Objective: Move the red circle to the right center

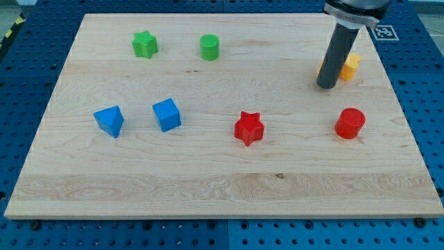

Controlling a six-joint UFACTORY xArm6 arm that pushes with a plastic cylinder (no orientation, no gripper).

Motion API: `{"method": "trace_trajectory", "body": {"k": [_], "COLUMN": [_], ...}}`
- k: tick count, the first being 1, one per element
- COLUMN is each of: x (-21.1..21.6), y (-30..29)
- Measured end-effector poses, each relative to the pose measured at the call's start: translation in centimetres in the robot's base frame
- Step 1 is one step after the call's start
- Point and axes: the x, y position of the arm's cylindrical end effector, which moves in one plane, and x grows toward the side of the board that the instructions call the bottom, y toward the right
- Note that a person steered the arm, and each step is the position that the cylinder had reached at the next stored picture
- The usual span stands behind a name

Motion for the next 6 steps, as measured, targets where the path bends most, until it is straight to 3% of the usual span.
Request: {"method": "trace_trajectory", "body": {"k": [1,3,4,5,6], "x": [0.0,8.0,10.5,9.1,7.6], "y": [0.0,-3.6,-1.8,3.7,5.6]}}
